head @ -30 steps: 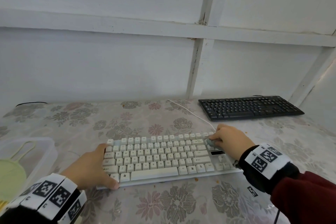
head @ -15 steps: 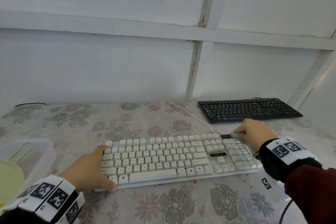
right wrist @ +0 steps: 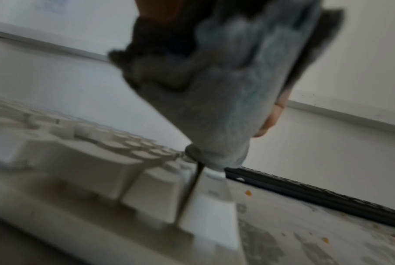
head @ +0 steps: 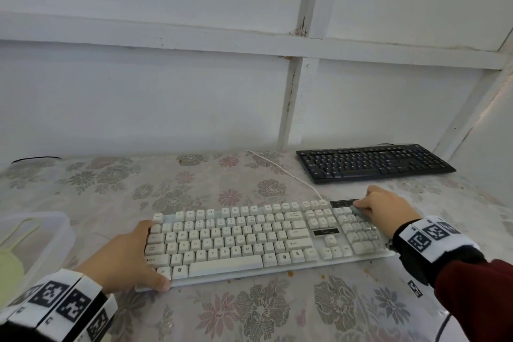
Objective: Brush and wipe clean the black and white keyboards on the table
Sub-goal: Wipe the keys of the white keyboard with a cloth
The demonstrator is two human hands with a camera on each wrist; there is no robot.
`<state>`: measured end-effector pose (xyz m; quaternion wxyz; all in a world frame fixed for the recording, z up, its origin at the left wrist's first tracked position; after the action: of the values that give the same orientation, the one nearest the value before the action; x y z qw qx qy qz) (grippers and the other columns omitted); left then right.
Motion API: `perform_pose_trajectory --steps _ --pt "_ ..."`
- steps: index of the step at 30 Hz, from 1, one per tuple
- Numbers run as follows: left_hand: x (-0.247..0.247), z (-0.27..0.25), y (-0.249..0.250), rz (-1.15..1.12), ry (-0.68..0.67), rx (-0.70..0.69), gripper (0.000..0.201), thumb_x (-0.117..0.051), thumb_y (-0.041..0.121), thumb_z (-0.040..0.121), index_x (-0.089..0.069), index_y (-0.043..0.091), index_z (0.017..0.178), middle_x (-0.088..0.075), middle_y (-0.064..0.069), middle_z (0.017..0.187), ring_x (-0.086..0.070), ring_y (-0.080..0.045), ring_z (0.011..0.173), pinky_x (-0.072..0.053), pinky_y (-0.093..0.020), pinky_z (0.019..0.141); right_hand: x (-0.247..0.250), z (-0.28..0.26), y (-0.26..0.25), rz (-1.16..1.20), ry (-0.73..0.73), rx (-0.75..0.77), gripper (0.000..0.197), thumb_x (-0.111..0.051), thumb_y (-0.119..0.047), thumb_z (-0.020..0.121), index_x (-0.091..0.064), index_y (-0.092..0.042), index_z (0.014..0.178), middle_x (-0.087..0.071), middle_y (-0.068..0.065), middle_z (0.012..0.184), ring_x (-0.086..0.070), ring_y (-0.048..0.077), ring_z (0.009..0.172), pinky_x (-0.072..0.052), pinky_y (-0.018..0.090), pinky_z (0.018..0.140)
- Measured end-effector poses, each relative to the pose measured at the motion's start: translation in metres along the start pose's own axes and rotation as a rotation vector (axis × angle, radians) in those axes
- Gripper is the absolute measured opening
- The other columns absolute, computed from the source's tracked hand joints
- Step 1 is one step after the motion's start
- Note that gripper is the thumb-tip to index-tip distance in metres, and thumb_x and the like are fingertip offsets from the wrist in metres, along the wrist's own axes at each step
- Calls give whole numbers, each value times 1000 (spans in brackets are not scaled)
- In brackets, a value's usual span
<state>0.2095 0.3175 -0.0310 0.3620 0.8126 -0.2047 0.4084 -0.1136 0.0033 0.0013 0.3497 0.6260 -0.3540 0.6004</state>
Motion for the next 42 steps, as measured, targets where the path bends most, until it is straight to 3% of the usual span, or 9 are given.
perform_pose_trajectory --steps 7,13,16,21,29,33,36,38,42 --pt "0 -1 1 -3 15 -6 116 -85 47 50 -17 25 141 -54 11 114 -54 -7 99 -43 -15 78 10 5 -6 -28 -11 -26 25 -54 -27 94 -75 -12 93 -49 0 91 -55 20 78 -42 25 70" --pt "0 0 2 -14 15 -8 115 -85 46 50 -18 25 141 -54 11 113 -54 -7 99 -42 -15 78 10 -2 -48 21 -32 169 24 -53 -26 94 -72 -11 91 -40 -6 85 -48 14 73 -28 14 56" --pt "0 0 1 -26 18 -11 116 -85 46 48 -19 25 140 -55 11 114 -55 -7 99 -43 -16 78 2 -5 -46 -57 -20 100 28 -51 -17 93 -61 -18 67 -29 -9 72 -46 18 70 -31 21 58" --pt "-1 0 0 -29 15 -16 116 -85 47 48 -18 27 140 -55 12 115 -55 -6 99 -42 -15 76 3 0 -9 -104 41 -11 23 -51 -23 95 -71 -14 86 -40 0 83 -55 23 78 -43 29 68" --pt "0 -1 2 -14 23 0 116 -85 45 50 -17 25 141 -53 10 114 -53 -8 99 -43 -17 82 13 5 10 -51 29 -72 36 -54 -32 94 -55 -20 60 -47 1 91 -54 20 75 -40 27 70" --pt "0 -2 1 -24 27 10 117 -86 45 49 -17 25 141 -54 8 118 -53 -9 101 -45 -21 88 40 -9 -65 139 151 133 32 -51 -36 95 -71 -13 84 -43 -1 83 -50 15 71 -35 23 60" --pt "0 -3 2 -26 32 13 116 -86 43 49 -18 25 141 -53 7 120 -53 -11 104 -46 -24 92 44 -30 -150 276 54 363 32 -50 -39 94 -71 -15 98 -49 -3 91 -51 10 78 -33 12 67" --pt "1 -4 2 -26 29 19 114 -86 42 50 -19 25 140 -53 7 121 -52 -12 105 -46 -25 93 40 -47 -207 334 -13 520 33 -49 -36 95 -70 -11 96 -51 -1 94 -52 12 78 -34 12 68" --pt "3 -4 1 -51 4 5 108 -88 32 53 -23 25 139 -55 10 116 -53 -10 103 -44 -20 85 21 -67 -299 293 -87 760 27 -50 -19 95 -66 0 83 -40 5 87 -48 24 71 -27 19 52"
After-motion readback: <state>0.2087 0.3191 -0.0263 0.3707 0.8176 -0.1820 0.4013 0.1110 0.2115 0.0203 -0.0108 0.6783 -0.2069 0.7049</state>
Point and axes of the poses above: each hand's wrist, its own z-axis towards the middle knuckle, its own x-axis out of the back of the hand, y = z × x, the point moved 4 cm from there along z, towards the middle knuckle
